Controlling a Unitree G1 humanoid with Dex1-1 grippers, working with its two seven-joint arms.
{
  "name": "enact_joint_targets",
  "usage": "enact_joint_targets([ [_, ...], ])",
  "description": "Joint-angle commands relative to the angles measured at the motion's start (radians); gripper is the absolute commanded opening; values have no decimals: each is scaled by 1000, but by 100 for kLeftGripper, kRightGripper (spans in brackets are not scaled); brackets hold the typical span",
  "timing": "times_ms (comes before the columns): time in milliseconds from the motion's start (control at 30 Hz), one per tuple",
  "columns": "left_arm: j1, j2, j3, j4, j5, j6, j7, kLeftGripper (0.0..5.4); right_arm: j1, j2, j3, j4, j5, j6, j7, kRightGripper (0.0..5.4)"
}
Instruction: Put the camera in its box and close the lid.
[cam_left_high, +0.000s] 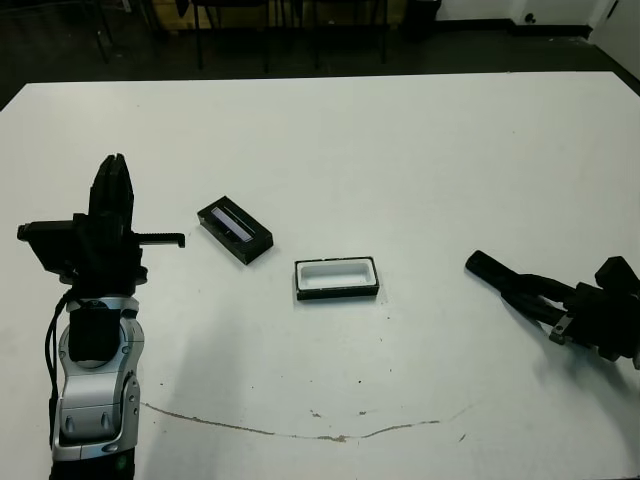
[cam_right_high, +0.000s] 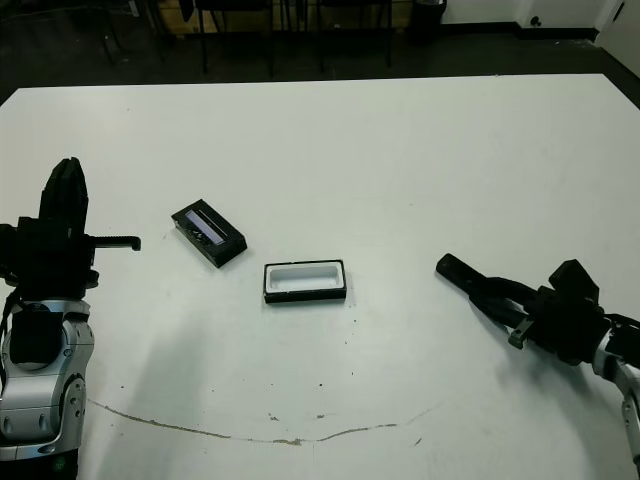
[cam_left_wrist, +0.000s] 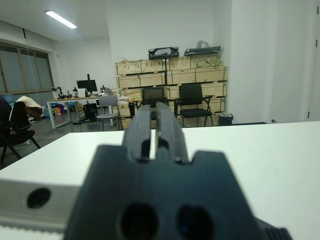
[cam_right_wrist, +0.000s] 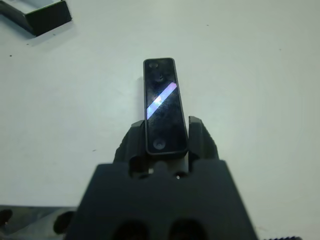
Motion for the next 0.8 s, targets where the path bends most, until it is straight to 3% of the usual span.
enact_joint_targets([
  [33, 6, 8, 3, 9, 1, 13, 1, 0, 43, -17, 18, -52, -15, 83, -19, 60],
  [133, 6, 9, 3, 11, 4, 11, 2, 0, 15, -10, 29, 17, -20, 78, -8, 60],
  [267, 6, 8, 3, 11, 5, 10, 3, 0, -34, 1, 46, 152, -61, -15, -33, 60],
  [500, 6, 6, 2, 8, 5, 16, 5, 0, 72, -10, -60, -328, 74, 293, -192, 60],
  [600, 5, 6, 0, 8, 5, 17, 6, 0, 19, -5, -98, -413, 162, 388, -208, 60],
  [733, 5, 2, -5, 9, 3, 18, 4, 0, -139, 20, -73, -331, 218, 314, -119, 60],
  [800, 5, 1, -8, 12, 3, 10, 3, 0, -221, 25, -38, -340, 228, 327, -104, 60],
])
